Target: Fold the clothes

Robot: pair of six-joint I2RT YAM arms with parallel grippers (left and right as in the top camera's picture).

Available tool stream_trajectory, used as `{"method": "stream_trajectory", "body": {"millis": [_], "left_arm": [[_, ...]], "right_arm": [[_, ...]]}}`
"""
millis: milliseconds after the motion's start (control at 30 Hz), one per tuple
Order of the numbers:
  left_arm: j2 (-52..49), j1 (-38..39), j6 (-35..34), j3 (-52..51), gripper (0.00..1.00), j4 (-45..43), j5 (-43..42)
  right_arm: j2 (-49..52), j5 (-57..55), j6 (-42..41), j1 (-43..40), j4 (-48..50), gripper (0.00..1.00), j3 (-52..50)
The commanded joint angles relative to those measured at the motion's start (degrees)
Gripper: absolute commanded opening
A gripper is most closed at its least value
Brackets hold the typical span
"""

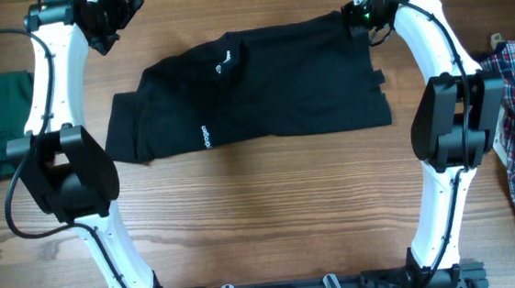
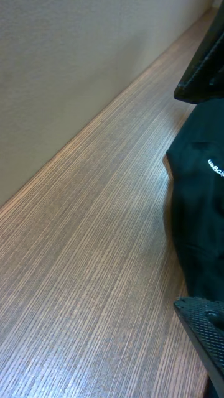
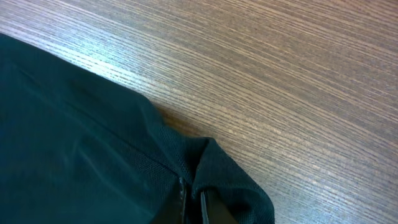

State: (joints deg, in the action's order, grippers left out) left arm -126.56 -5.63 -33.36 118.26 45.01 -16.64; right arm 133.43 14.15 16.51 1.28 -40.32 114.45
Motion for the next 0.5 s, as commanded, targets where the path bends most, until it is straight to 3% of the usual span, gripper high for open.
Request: {"method": "stream_trajectory", "body": {"millis": [0,100,167,233,300,400,467], "left_arm": [[0.0,-0.3,-0.3,0.3,1.0,0.0,-0.3],[0.0,-0.2,0.3,0.3,1.0,0.6,-3.3],[0.0,-0.2,6.6,0.3,0.99,2.1,-9.8],[0.0,0.9,11.4,0.3,0.99,5.9,-9.2],[0.0,2.8,14.6,0.3,0.99,9.5,-2.8],[0.0,8.7,19.9,0.3,1.0,12.2,13.8],[0.0,11.1,19.9,0.3,1.0,10.4,16.8]], "right_arm": [[-1.9,1.4,-0.1,0.5,0.5,0.04,-0.4],[-1.9,1.4,0.0,1.5,0.9,0.04,-0.4],[-1.9,1.4,0.0,2.1,1.6,0.04,-0.4],[-1.9,1.4,0.0,2.4,1.9,0.04,-0.4],[-1.9,1.4,0.0,2.6,2.0,0.04,-0.4],[-1.9,1.4,0.0,2.7,2.1,0.04,-0.4],[-1.9,1.4,0.0,2.7,2.1,0.04,-0.4]]}}
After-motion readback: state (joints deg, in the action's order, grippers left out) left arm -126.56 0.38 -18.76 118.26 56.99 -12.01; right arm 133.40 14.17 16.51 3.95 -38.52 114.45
